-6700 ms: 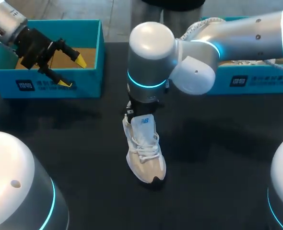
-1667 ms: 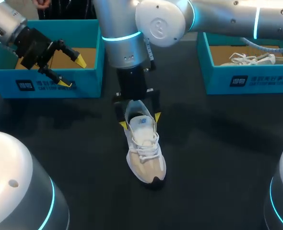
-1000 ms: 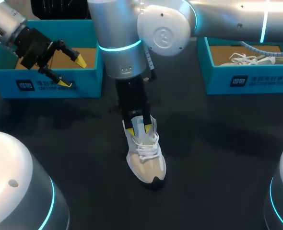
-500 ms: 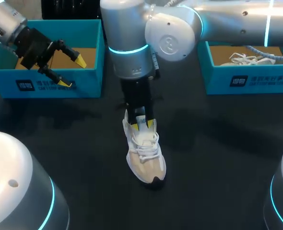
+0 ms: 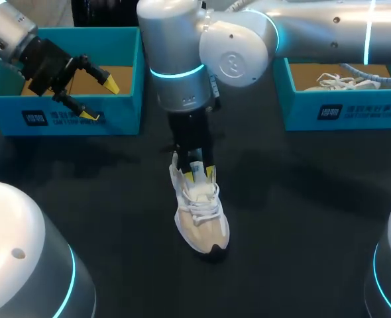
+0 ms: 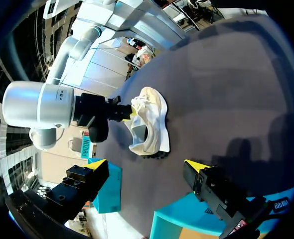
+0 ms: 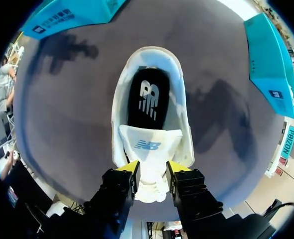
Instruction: Take the shoe out of the shoebox, open the shoe tongue, remove and reinsert the insole, then place the shoe into the shoebox
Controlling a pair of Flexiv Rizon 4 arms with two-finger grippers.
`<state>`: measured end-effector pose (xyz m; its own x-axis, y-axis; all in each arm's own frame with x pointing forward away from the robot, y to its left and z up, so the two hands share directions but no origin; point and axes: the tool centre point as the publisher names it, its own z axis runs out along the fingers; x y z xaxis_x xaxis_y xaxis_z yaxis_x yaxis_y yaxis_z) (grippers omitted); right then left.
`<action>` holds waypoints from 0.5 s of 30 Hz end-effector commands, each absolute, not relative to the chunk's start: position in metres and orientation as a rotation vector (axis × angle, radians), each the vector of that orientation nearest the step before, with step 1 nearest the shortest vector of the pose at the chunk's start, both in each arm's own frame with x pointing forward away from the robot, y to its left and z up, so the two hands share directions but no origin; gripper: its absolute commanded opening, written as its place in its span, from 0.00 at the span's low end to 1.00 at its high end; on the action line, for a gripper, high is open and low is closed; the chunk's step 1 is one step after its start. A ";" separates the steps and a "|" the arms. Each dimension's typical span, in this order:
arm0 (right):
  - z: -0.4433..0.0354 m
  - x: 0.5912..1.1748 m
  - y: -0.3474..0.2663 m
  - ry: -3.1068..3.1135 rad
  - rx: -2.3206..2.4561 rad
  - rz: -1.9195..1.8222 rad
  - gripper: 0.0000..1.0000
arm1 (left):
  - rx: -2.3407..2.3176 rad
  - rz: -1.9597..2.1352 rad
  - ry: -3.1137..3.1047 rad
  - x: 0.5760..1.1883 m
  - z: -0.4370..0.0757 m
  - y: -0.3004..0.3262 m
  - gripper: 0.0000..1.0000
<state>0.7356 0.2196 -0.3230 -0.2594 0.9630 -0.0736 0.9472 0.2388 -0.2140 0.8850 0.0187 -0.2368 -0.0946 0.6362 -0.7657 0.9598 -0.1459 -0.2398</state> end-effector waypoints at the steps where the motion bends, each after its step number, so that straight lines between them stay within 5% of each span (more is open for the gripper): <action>1: -0.331 0.739 0.218 -2.430 -1.843 0.301 0.37 | 1.795 -1.118 1.737 0.885 -0.236 0.019 1.00; 9: -0.331 0.745 0.217 -2.467 -1.789 0.284 0.40 | 1.795 -1.118 1.737 0.885 -0.236 0.019 1.00; 15: -0.308 0.753 0.211 -2.738 -1.570 0.078 0.57 | 1.795 -1.118 1.737 0.885 -0.236 0.019 1.00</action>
